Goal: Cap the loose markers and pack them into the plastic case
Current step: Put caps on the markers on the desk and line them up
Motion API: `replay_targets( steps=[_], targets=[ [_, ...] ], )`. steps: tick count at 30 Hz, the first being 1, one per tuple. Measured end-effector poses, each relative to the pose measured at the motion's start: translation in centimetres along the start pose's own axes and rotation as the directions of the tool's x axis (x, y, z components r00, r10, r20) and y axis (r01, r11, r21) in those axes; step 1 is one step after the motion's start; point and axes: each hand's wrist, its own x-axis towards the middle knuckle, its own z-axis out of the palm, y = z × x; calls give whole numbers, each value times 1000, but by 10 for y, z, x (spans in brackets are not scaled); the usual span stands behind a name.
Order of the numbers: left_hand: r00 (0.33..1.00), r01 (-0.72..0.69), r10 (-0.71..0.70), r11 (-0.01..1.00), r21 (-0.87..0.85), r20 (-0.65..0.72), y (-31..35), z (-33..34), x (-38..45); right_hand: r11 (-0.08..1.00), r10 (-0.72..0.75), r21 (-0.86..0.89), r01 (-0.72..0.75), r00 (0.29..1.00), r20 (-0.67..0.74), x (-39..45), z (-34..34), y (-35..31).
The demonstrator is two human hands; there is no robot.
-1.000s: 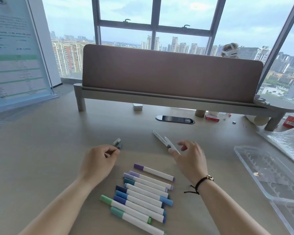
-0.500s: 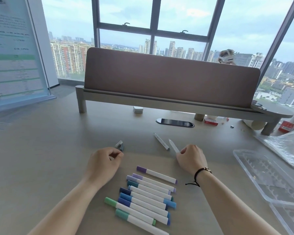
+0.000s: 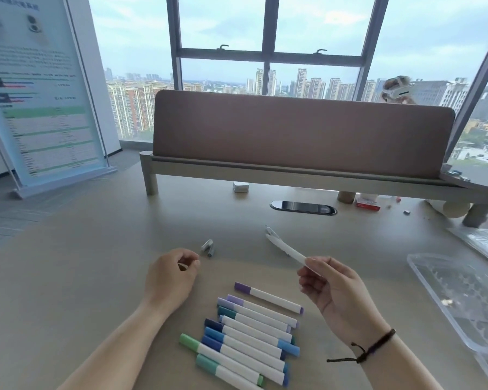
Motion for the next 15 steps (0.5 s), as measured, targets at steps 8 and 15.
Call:
replay_targets(
  steps=[8,15],
  targets=[
    [987,-30,-14,965,261,162,4,12,54,997,68,38,-70,997,31,5,-1,7],
    [972,-146,51,899,413,231,9,27,68,996,72,53,-73,997,10,7,-2,2]
  ],
)
